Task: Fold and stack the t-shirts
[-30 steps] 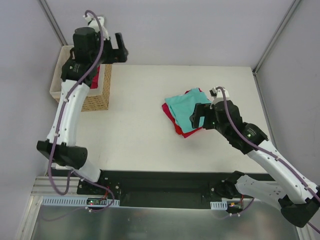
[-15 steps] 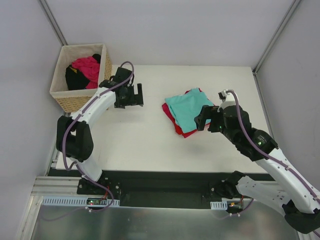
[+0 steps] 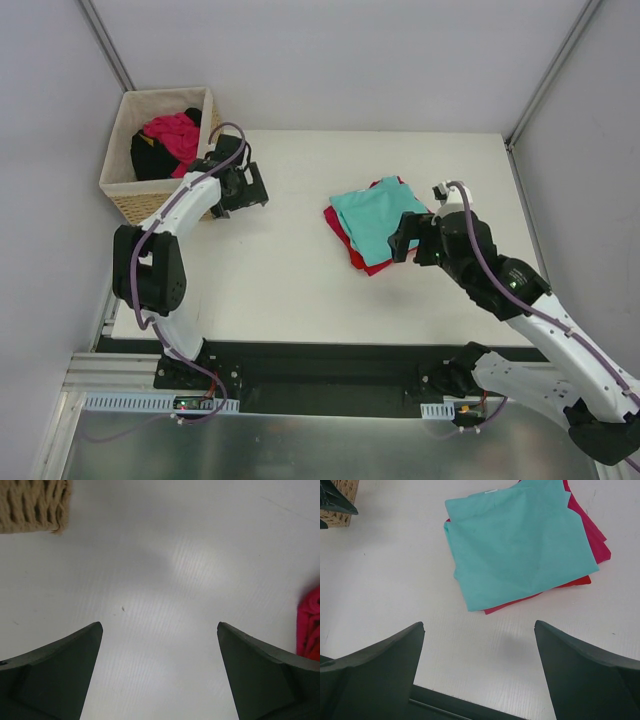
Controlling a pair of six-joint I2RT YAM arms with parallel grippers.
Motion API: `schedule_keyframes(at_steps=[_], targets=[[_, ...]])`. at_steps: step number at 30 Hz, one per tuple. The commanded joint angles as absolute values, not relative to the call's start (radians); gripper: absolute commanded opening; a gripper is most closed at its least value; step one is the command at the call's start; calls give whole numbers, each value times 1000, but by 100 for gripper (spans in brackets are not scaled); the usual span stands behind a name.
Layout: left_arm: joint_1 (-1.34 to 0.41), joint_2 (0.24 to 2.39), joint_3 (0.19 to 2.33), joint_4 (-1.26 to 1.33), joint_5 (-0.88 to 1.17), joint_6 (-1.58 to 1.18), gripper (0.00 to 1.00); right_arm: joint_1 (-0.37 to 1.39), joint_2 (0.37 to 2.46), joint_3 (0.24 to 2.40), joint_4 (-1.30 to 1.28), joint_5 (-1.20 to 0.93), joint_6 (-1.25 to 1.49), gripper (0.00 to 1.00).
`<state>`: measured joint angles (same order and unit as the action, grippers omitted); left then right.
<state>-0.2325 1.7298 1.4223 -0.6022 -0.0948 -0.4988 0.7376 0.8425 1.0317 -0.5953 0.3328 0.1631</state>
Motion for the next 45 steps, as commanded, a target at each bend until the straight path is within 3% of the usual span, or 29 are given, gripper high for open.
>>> schedule_keyframes(at_steps=[1, 11, 30, 38, 45], targets=[[-186, 1729, 1393, -611, -173, -589, 99, 744, 845, 1023, -575, 350, 155, 96], [-83, 1772, 1503, -656, -244, -583, 99, 742, 861, 1006, -561, 347, 155, 96], [117, 2054, 1877, -792, -357, -489, 99, 742, 902, 968, -520, 324, 153, 96], [172, 2060, 1933, -813, -387, -439, 99, 744, 948, 979, -488, 298, 146, 96], [175, 1948, 1959, -810, -244, -437, 99, 746, 1008, 1003, -485, 350, 126, 96]])
